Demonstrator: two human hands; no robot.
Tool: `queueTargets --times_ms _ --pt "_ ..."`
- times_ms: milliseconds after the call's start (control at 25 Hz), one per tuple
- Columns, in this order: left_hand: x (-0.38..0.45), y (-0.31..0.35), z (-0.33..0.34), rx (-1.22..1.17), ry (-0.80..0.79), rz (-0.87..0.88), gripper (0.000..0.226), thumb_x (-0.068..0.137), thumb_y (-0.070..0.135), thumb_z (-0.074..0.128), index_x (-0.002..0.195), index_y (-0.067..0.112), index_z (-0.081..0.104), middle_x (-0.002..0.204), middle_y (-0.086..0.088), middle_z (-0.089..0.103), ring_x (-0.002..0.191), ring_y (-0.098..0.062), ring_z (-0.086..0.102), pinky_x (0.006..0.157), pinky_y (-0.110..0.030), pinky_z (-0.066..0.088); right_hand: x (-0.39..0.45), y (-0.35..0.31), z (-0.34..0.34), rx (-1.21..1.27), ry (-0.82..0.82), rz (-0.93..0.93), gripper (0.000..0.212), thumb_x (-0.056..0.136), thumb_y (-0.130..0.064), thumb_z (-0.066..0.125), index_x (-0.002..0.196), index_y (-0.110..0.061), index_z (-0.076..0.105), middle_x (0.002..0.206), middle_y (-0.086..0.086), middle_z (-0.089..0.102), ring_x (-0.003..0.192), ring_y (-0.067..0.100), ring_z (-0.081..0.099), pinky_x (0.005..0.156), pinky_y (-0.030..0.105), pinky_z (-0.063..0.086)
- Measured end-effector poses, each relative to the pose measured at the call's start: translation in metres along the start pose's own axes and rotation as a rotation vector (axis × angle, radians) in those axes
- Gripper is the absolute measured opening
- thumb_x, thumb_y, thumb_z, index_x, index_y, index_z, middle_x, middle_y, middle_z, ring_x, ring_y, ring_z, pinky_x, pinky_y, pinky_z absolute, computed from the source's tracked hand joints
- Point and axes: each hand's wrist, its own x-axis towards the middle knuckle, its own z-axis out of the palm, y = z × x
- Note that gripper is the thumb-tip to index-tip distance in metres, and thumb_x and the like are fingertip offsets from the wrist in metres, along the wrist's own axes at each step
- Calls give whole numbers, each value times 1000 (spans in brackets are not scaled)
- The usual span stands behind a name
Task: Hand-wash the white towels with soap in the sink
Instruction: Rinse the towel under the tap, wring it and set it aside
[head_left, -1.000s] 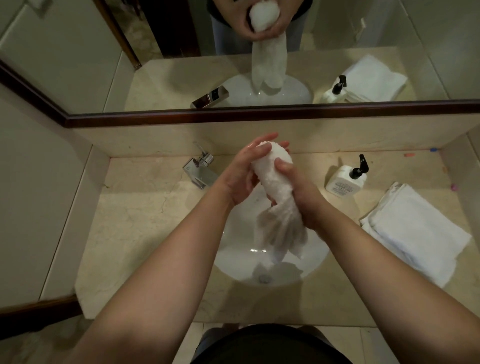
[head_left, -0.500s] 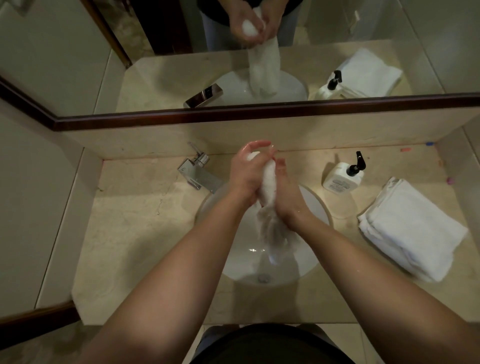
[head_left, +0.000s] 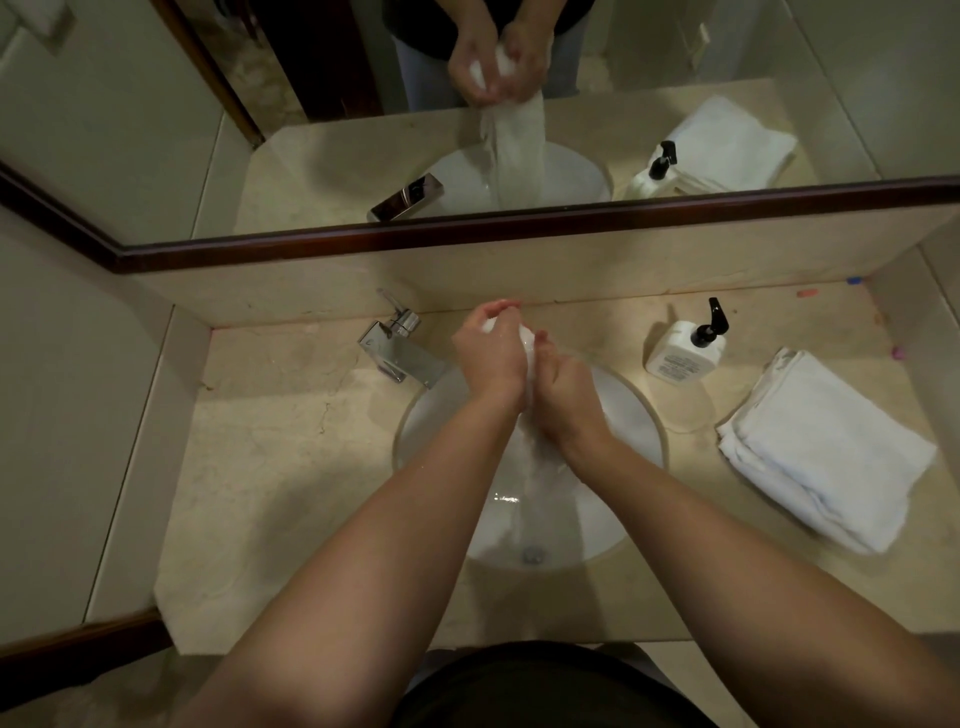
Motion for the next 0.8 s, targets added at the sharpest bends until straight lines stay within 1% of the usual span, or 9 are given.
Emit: queueTargets --times_ms 40,120,240,400,440,520,600,720,800 --pt "1 1 0 -5 1 3 16 90 5 62 83 17 69 80 0 66 82 -20 64 71 -26 54 3 -2 -2 -12 -26 -6 69 104 -53 26 70 -9 68 69 14 68 72 28 67 74 48 53" --pt "2 4 0 -75 -10 -16 15 90 6 65 82 18 70 84 -2 67 82 -18 63 78 -32 55 8 -4 -9 -47 -126 3 76 98 -64 25 89 -6 73 82 13 73 83 24 69 83 44 54" --pt "-3 15 1 -293 9 -87 15 90 3 66 82 15 69 73 -3 65 65 -14 62 62 -27 54 4 -1 -26 31 -224 18 85 85 -77 32 95 -2 72 88 16 74 84 25 71 83 43 54" --pt "0 22 0 -163 -20 5 7 88 19 72 83 22 69 86 -7 70 81 -23 68 75 -39 59 -11 1 -25 178 -262 17 38 92 -52 61 101 -16 68 86 -1 72 78 13 69 71 29 54" --pt "-1 26 -1 -111 -102 13 6 88 24 73 85 22 68 87 -7 69 82 -22 68 77 -40 59 -13 0 -25 239 -245 35 35 91 -47 64 102 -14 68 82 -1 71 75 14 68 69 29 54" --pt "1 34 -9 -76 -400 -8 14 90 29 69 99 18 67 95 -8 68 87 -21 65 80 -40 55 -13 -4 -32 391 -237 97 39 86 -43 65 98 -7 66 74 3 66 65 16 63 62 29 51" --pt "9 43 -20 -118 -699 -59 26 96 26 58 118 13 61 109 -12 68 101 -23 65 86 -39 54 -10 -8 -45 514 -321 172 44 80 -44 60 98 -4 64 69 5 61 58 16 58 57 28 48" --pt "24 49 -29 -126 -943 -90 42 89 35 64 127 16 62 128 -9 65 125 -23 58 91 -36 54 0 -16 -56 564 -519 276 52 79 -51 57 98 -3 64 67 4 61 54 15 55 55 26 49" --pt "25 53 -22 -228 -1043 -100 47 81 39 74 121 16 67 136 -9 61 137 -26 47 108 -43 45 8 -23 -58 599 -653 320 58 79 -56 56 96 -2 66 64 6 58 53 17 53 58 29 47"
